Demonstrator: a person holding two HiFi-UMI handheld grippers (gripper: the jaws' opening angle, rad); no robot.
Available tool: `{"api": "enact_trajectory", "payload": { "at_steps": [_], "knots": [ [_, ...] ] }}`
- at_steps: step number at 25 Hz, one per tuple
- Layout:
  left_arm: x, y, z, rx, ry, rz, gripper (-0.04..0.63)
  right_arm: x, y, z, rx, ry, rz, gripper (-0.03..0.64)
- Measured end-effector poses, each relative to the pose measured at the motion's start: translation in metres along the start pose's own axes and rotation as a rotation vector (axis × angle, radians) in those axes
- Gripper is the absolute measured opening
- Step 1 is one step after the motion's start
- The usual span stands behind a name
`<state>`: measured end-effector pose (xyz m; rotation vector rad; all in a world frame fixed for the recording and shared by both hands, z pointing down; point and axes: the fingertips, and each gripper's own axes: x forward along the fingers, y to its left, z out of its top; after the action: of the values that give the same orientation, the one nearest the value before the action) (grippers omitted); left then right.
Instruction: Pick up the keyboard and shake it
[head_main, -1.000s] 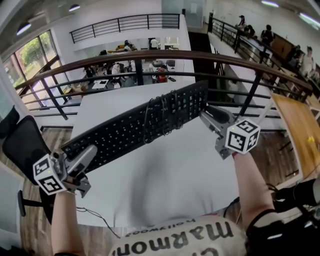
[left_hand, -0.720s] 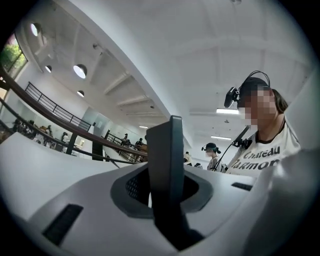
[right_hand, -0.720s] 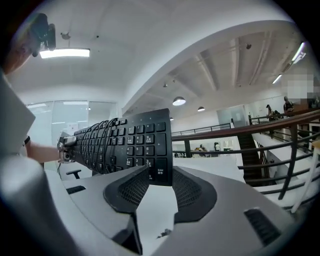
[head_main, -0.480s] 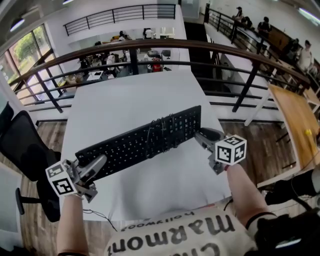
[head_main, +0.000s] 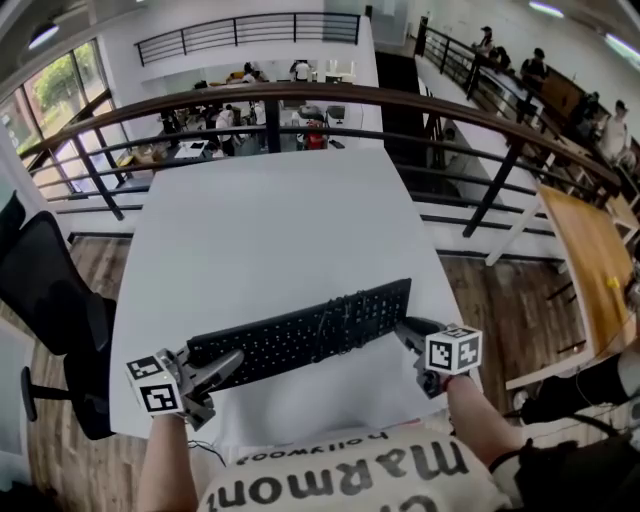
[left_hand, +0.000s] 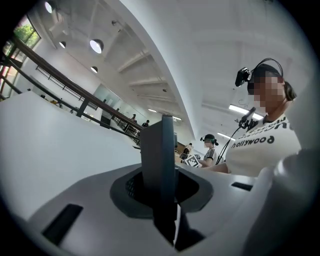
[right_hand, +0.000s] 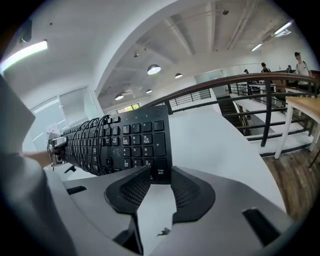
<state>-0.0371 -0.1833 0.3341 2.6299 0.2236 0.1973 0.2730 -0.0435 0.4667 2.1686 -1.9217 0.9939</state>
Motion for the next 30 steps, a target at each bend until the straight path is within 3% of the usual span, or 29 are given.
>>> {"api": "enact_trajectory", "payload": {
  "at_steps": [2, 3, 5, 7, 10, 16, 30],
  "knots": [
    [0.004, -0.004, -0.014, 0.000, 0.026, 0.010, 0.078, 0.000, 0.011, -0.003, -0.002, 0.000, 0.039, 0.114],
    [0.010, -0.006, -0.022, 0.007, 0.058, 0.017, 0.078, 0.003, 0.027, -0.001, -0.021, -0.006, 0.086, 0.037],
    [0.026, -0.007, -0.036, -0.002, 0.104, 0.024, 0.087, 0.017, 0.060, 0.005, -0.168, 0.013, 0.116, 0.037],
    [0.033, -0.001, -0.043, -0.055, 0.074, 0.029, 0.075, 0.030, 0.075, 0.005, -0.291, 0.050, 0.092, 0.037],
    [0.023, 0.018, -0.050, -0.095, 0.054, 0.084, 0.077, 0.032, 0.069, -0.001, -0.237, 0.076, 0.101, 0.037],
    [0.003, 0.034, -0.059, -0.070, 0.084, 0.149, 0.081, 0.027, 0.039, -0.024, -0.156, 0.115, 0.025, 0.037],
    [0.004, 0.034, -0.066, -0.093, 0.087, 0.176, 0.084, 0.022, 0.027, -0.028, -0.170, 0.141, -0.025, 0.035]
  ]
}}
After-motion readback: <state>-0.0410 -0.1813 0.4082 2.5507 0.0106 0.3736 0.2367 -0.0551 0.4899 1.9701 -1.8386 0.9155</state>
